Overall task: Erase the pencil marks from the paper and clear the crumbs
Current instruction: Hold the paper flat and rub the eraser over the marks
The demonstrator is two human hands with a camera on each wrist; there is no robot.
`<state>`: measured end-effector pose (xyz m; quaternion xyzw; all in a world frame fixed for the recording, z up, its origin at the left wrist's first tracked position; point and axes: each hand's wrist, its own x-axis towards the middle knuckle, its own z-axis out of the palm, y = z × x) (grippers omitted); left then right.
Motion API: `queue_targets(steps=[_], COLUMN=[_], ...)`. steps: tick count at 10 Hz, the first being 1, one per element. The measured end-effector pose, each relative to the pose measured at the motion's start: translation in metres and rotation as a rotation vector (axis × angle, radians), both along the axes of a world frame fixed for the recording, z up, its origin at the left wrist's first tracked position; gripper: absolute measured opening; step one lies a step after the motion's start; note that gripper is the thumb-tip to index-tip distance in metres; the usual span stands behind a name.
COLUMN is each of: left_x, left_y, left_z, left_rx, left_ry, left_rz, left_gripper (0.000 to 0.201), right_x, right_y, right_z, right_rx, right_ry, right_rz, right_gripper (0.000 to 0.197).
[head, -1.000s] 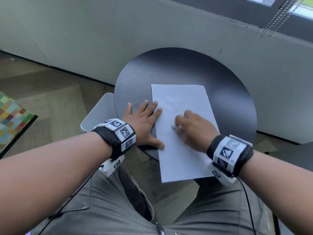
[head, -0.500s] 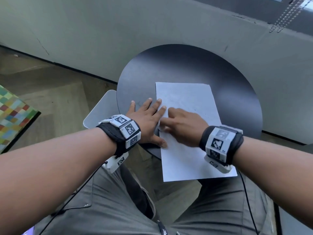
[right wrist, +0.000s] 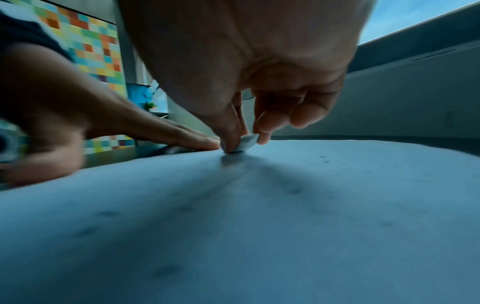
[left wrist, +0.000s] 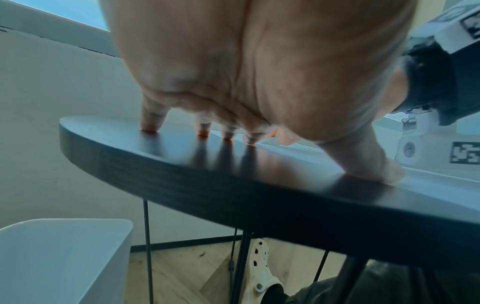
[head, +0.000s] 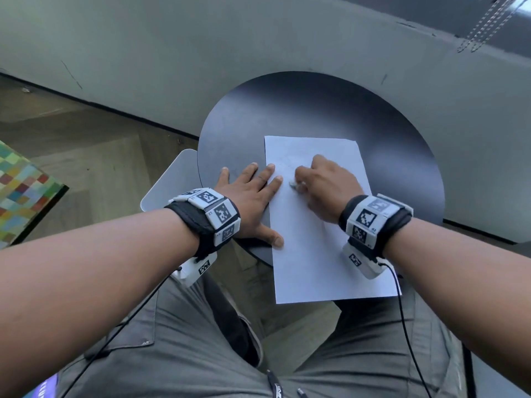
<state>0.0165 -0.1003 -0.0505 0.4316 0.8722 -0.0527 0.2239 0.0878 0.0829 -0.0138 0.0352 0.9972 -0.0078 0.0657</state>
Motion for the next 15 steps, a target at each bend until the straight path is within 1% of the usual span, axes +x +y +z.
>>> queue_targets(steps=[1, 2, 3, 4, 5, 6, 7, 8, 9, 10, 11, 12, 13, 14, 15], left_x=[0.000, 0.000, 0.000, 0.001, 0.001, 0.000, 0.000, 0.001, 0.002, 0.003, 0.004, 0.004, 0.004, 0.004, 0.004], left_y=[0.000, 0.000, 0.001, 0.001, 0.002, 0.003, 0.004, 0.008, 0.011, 0.013, 0.014, 0.015, 0.015, 0.014, 0.014], left_z=[-0.002, -0.001, -0.001, 0.000, 0.002, 0.002, 0.003, 0.009, 0.014, 0.017, 0.019, 0.020, 0.019, 0.020, 0.019], left_rx=[0.010, 0.001, -0.001, 0.004, -0.005, -0.014, -0.030, -0.053, -0.077, -0.087, -0.099, -0.106, -0.107, -0.110, -0.100], left_ry=[0.001, 0.000, 0.006, -0.005, -0.019, -0.016, -0.016, -0.020, -0.019, -0.019, -0.024, -0.033, -0.031, -0.031, -0.026], left_rz=[-0.005, -0.007, -0.003, -0.003, -0.003, 0.000, 0.000, 0.001, 0.002, 0.012, 0.017, 0.014, 0.016, 0.019, 0.016], left_gripper=[0.135, 0.135, 0.136, 0.136, 0.135, 0.134, 0.133, 0.135, 0.135, 0.135, 0.136, 0.137, 0.137, 0.137, 0.138], right_x=[0.022, 0.016, 0.001, 0.013, 0.029, 0.014, 0.013, 0.034, 0.030, 0.013, 0.022, 0.042, 0.020, 0.013, 0.038], right_y=[-0.029, -0.011, 0.006, -0.017, -0.018, 0.006, 0.002, -0.022, -0.004, 0.011, -0.010, -0.017, 0.010, 0.013, -0.013], right_z=[-0.006, -0.004, -0.001, -0.006, -0.007, -0.001, -0.003, -0.008, -0.010, -0.002, -0.005, -0.012, -0.009, -0.007, -0.011], right_rx=[-0.047, -0.042, -0.018, -0.047, -0.031, 0.011, 0.036, -0.031, -0.034, 0.012, -0.008, -0.065, -0.047, -0.022, -0.061], right_ry=[-0.059, -0.051, 0.000, 0.007, -0.060, -0.042, 0.018, -0.028, -0.040, -0.007, 0.008, -0.088, -0.033, 0.012, -0.014], right_rz=[0.269, 0.217, -0.030, 0.127, 0.303, 0.112, 0.055, 0.304, 0.313, 0.052, 0.165, 0.348, 0.132, 0.000, 0.246], right_gripper=[0.019, 0.016, 0.020, 0.017, 0.017, 0.018, 0.023, 0.014, 0.018, 0.020, 0.023, 0.016, 0.015, 0.020, 0.015])
